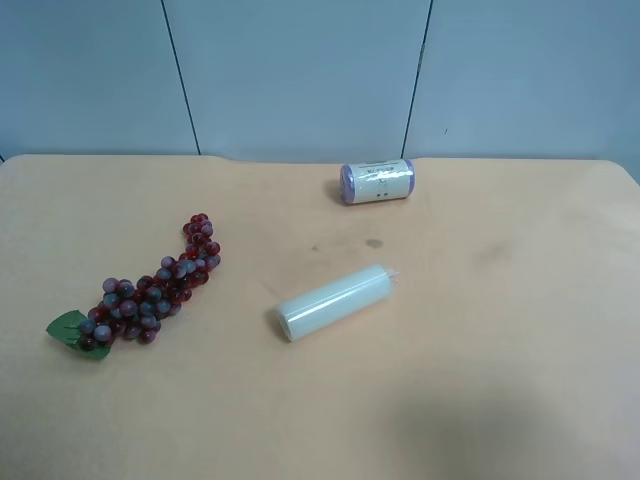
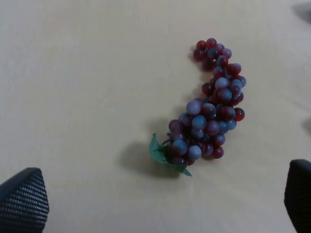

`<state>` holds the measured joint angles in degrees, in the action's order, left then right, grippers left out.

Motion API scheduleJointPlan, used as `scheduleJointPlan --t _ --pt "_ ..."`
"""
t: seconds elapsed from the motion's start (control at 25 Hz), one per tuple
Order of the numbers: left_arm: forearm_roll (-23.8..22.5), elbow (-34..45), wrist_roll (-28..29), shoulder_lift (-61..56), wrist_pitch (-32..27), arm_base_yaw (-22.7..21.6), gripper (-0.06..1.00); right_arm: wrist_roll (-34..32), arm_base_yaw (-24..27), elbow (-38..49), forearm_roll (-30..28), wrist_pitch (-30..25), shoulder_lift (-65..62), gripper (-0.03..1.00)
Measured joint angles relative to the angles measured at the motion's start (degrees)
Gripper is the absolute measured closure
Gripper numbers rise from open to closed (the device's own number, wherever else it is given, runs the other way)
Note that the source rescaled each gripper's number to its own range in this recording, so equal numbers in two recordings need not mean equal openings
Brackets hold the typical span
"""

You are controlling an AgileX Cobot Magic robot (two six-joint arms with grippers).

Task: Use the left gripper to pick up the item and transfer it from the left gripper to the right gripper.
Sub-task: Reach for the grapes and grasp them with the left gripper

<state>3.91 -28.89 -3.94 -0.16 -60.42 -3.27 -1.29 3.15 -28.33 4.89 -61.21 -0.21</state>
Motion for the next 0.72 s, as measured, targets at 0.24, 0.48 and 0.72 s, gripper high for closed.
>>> scheduleJointPlan --t 0.24,0.48,0.72 --pt "0.0 0.0 0.0 0.0 0.0 0.0 -0.06 0.0 0.0 0.0 0.0 0.0 0.0 -0.03" --pt "0.0 0.0 0.0 0.0 0.0 0.0 -0.06 0.0 0.0 0.0 0.0 0.0 0.0 -0.03" --pt "0.0 -2.12 -0.48 6.47 -1.1 0.0 -0.06 0.0 0.0 0.0 0.0 0.0 0.0 -0.03"
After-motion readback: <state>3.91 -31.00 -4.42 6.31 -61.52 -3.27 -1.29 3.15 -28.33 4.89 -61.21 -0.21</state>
